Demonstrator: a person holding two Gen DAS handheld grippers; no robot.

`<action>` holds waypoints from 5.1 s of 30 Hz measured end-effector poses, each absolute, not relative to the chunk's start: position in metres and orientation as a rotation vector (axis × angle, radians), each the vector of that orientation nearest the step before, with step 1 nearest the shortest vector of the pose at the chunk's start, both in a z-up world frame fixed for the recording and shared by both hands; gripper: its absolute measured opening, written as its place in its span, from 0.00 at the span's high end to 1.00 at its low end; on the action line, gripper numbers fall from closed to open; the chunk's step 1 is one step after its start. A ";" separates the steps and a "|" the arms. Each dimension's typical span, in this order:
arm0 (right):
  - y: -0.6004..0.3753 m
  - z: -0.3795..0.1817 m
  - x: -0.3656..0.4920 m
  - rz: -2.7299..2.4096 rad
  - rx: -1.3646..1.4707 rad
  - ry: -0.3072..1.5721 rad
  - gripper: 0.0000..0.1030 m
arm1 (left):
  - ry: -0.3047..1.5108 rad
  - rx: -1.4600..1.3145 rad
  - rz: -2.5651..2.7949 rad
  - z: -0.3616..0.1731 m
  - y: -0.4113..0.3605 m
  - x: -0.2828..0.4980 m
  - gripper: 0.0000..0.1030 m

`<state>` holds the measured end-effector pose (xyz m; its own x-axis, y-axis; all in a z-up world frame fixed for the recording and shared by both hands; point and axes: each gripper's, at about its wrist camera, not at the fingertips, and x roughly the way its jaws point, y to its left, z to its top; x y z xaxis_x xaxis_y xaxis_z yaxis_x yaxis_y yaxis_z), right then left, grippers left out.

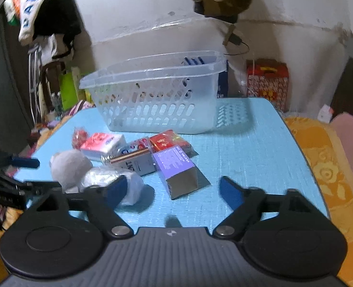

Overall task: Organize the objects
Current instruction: 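Grasp the purple box with the right gripper while the left grasps the white plush toy, then lift both held items over the basket and open both grippers, then grasp the white wrapped roll with the right gripper while the left grasps the red candy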

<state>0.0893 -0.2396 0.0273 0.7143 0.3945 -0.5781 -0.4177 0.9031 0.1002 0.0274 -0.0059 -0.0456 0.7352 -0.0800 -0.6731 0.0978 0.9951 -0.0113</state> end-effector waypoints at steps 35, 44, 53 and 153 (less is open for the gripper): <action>-0.239 -0.014 0.135 0.519 -0.151 0.640 0.18 | 0.656 0.135 -0.185 -0.078 0.006 0.070 0.06; -0.229 -0.012 0.130 0.534 -0.173 0.628 0.35 | 0.590 0.098 -0.199 -0.068 0.011 0.067 0.11; -0.229 0.003 0.121 0.523 -0.165 0.598 0.56 | 0.522 0.075 -0.198 -0.053 0.014 0.052 0.12; -0.167 0.000 0.090 0.612 -0.107 0.617 0.00 | 0.526 -0.044 0.016 -0.032 0.020 0.090 0.27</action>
<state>0.0895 -0.1671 -0.0002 0.6458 0.5059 -0.5719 -0.5676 0.8191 0.0836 0.0904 0.0197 -0.0316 0.8649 0.0035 -0.5019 -0.0261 0.9989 -0.0379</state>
